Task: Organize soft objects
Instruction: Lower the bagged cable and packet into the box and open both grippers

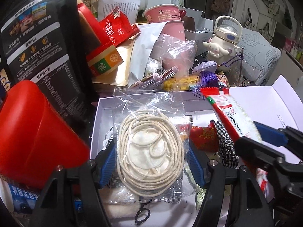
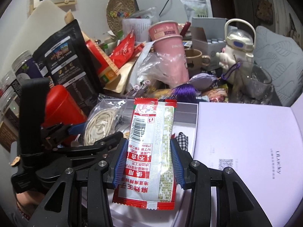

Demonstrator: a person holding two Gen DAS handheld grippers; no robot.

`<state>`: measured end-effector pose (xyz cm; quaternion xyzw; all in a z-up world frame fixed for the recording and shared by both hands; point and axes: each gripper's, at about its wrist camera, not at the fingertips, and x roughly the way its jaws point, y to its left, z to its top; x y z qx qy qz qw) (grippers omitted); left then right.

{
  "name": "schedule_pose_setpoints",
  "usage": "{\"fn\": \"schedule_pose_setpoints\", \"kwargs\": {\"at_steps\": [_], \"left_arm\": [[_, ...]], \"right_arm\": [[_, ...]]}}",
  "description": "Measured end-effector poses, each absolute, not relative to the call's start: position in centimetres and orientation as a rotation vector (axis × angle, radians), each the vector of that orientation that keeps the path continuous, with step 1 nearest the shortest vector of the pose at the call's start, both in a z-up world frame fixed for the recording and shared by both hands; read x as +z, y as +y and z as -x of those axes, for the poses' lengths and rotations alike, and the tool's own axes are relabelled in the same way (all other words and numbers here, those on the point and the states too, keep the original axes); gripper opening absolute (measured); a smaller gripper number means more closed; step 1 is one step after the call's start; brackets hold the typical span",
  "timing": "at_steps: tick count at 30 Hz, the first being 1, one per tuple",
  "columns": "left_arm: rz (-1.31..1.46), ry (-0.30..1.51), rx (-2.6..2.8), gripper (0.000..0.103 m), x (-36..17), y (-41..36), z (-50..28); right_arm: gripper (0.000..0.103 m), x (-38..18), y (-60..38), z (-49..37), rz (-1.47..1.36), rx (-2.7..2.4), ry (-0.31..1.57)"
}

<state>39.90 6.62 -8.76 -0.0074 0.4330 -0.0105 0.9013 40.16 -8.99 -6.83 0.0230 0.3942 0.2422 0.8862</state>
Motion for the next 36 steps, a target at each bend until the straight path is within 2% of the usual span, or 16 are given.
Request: {"fn": "schedule_pose_setpoints", "kwargs": {"at_steps": [12, 21, 33, 36], "left_arm": [[-0.006, 0.884, -0.056, 0.068, -8.3, 5.8, -39.8], [-0.037, 0.898, -0.098, 0.068, -8.9, 5.5, -40.2], [-0.083, 0.922, -0.061, 0.079, -9.6, 5.2, -40.7], [-0.09, 0.937, -0.041, 0.086, -9.7, 5.4, -40.8]], "right_arm": [[0.044, -9.8, -9.4, -41.4, -0.07, 0.484, 0.927], [0.045, -10.1, -9.4, -41.3, -0.078, 0.503, 0.939], [0.047, -10.3, -8.9, -41.1, -0.043, 0.509, 0.976], [0.047, -10.3, -8.5, -41.2, -0.022, 0.501, 0.979]]}}
